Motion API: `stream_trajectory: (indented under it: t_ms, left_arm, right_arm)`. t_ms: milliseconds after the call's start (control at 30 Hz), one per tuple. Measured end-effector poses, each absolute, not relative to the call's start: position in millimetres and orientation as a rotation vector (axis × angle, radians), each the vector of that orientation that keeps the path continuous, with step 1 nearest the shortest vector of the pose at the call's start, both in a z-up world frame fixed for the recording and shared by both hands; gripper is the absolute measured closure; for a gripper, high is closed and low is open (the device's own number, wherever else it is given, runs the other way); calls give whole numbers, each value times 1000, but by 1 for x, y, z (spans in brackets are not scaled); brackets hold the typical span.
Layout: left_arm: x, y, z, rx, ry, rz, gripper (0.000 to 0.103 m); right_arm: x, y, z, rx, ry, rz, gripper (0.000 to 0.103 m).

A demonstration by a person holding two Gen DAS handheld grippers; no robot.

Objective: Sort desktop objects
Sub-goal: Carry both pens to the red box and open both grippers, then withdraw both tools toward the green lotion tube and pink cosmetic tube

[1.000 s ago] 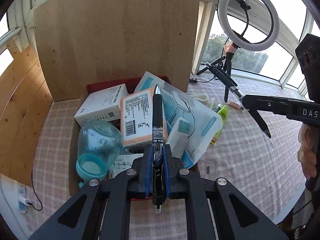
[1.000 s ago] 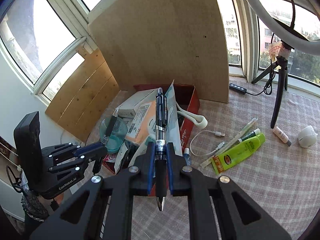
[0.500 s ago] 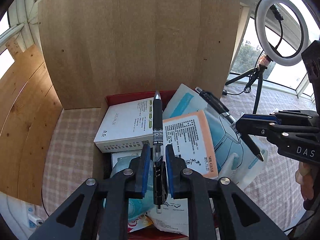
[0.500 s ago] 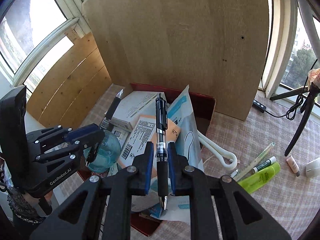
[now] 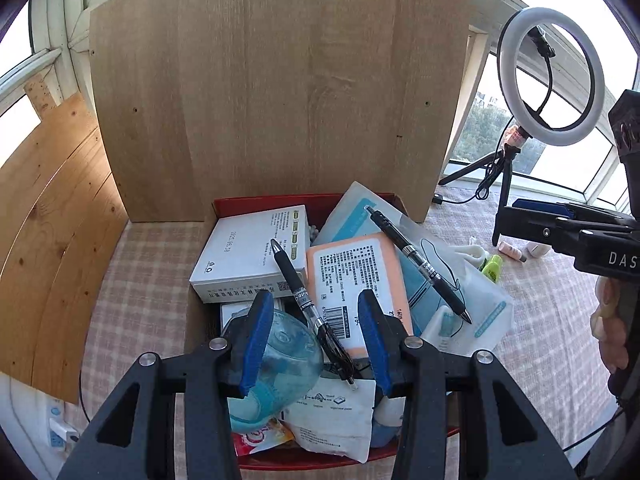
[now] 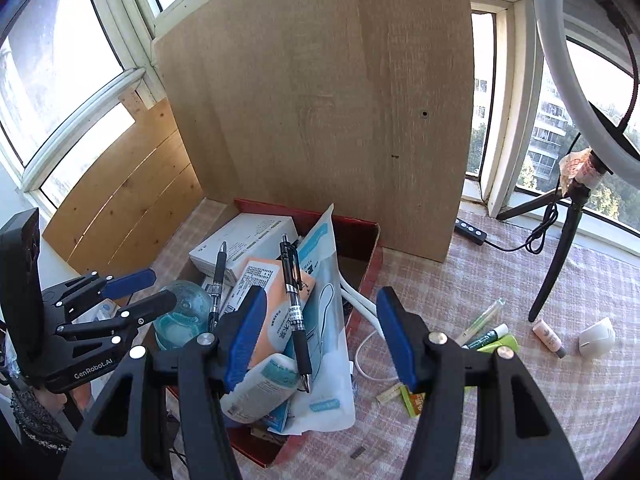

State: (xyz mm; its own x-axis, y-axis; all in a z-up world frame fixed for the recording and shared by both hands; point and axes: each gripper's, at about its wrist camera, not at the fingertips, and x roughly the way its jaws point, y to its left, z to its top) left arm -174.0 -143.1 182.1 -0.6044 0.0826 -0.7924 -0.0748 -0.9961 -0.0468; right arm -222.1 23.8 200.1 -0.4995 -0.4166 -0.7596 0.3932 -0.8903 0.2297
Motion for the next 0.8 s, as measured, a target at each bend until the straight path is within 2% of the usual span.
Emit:
stream_trajectory:
  t_ms: [233,600,800]
  left_arm:
    - [-146,-113,191,-1323,34,2701,61]
    - [-123,-17,184,-1292,146,2551,61]
    - [-127,48,163,-1303,223,2450,61]
  right_arm:
    - [-193,100,199,1223,15,-2504,47]
    - [-159,284,186,1327,-189,-2736,47]
    - [-152,347,164,1428,-219,-2768,47]
